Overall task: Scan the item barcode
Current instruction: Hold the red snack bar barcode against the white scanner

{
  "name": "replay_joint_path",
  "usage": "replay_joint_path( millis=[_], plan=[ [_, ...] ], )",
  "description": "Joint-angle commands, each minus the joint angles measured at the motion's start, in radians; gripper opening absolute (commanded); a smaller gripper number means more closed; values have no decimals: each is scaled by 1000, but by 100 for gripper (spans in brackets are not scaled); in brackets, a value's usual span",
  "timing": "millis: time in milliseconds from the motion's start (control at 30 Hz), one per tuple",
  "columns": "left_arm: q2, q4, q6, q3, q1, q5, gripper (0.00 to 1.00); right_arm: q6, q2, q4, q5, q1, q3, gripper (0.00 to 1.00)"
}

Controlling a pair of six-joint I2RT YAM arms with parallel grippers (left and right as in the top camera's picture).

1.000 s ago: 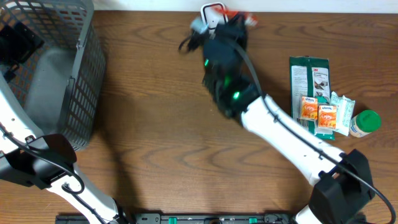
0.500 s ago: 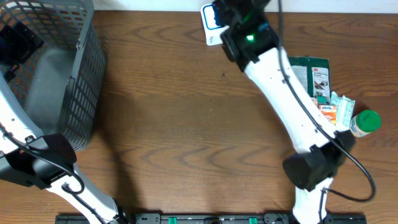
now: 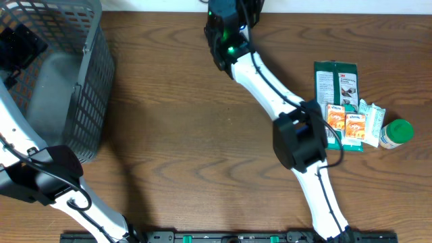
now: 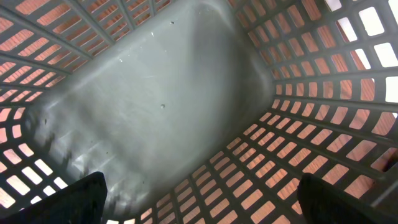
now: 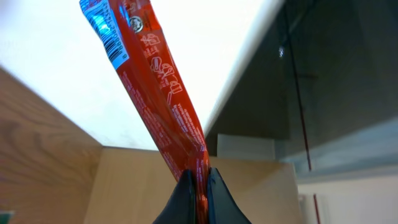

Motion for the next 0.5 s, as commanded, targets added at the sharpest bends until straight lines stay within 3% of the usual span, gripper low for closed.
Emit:
replay_joint_path(
  millis=[0,233,467],
  plan=[
    [-23,-3,-1,17,0,-3,98,55,118,11,-35,-12,7,1],
    [-23,-3,-1,17,0,-3,98,111,217,-2,-49,-5,6,1],
    [-23,-3,-1,17,0,-3,98,212,217,-190,-93,7,3,1]
  ],
)
